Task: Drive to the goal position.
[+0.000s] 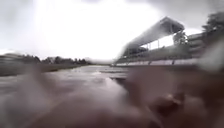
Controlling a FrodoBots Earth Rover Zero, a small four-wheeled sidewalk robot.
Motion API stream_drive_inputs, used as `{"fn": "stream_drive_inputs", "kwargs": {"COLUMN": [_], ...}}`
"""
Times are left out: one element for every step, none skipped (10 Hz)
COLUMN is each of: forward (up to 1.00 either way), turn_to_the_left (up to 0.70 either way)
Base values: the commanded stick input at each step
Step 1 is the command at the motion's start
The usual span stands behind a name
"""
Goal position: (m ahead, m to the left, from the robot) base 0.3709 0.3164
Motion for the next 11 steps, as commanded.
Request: {"fn": "stream_drive_inputs", "kwargs": {"forward": [0.45,0.45,0.45,0.45,0.45,0.45,0.45,0.45,0.45,0.45,0.45], "turn_to_the_left": [0.27,0.27,0.24,0.06,0.00,0.00,0.00,0.00,0.00,0.00,0.00]}}
